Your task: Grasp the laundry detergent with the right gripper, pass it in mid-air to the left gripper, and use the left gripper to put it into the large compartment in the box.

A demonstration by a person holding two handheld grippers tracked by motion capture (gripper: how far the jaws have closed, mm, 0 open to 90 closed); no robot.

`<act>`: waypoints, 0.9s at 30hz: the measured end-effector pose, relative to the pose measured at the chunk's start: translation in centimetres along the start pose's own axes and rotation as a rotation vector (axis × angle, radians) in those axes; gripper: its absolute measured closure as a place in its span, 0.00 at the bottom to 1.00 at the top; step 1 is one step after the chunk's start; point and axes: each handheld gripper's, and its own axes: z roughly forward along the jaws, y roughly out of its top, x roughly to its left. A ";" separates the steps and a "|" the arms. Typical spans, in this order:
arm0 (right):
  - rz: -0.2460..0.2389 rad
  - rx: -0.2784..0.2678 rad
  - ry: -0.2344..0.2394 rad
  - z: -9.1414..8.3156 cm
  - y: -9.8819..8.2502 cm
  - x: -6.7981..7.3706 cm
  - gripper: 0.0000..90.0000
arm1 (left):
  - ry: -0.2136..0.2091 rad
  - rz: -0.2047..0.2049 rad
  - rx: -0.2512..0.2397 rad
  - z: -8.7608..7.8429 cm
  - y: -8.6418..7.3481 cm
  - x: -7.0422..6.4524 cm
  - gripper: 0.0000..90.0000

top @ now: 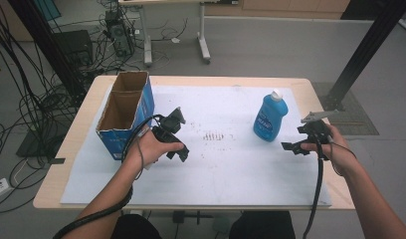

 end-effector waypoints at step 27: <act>0.060 -0.234 0.041 2.4 -2.0 -0.3 0.03 | -0.004 -0.020 -0.011 -0.8 -0.3 0.1 0.13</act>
